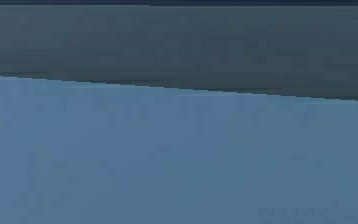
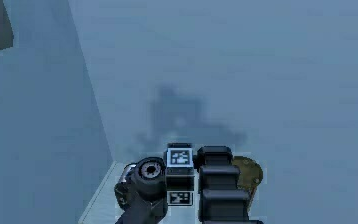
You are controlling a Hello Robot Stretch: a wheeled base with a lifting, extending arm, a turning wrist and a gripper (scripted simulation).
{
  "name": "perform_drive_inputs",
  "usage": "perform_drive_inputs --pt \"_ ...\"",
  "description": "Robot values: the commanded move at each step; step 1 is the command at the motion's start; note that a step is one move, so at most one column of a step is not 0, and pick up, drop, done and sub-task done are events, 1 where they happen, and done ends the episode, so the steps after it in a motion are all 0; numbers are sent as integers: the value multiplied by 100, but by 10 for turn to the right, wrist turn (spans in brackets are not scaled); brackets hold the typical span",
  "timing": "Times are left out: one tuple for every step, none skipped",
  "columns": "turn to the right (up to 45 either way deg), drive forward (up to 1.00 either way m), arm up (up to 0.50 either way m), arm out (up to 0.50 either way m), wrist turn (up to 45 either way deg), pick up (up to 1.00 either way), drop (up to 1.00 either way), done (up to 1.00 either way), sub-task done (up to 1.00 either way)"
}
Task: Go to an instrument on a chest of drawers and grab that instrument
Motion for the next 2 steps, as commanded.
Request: perform_drive_inputs --pt "0 0 0 0 450 0 0 0 0" --pt "0 0 0 0 450 0 0 0 0"
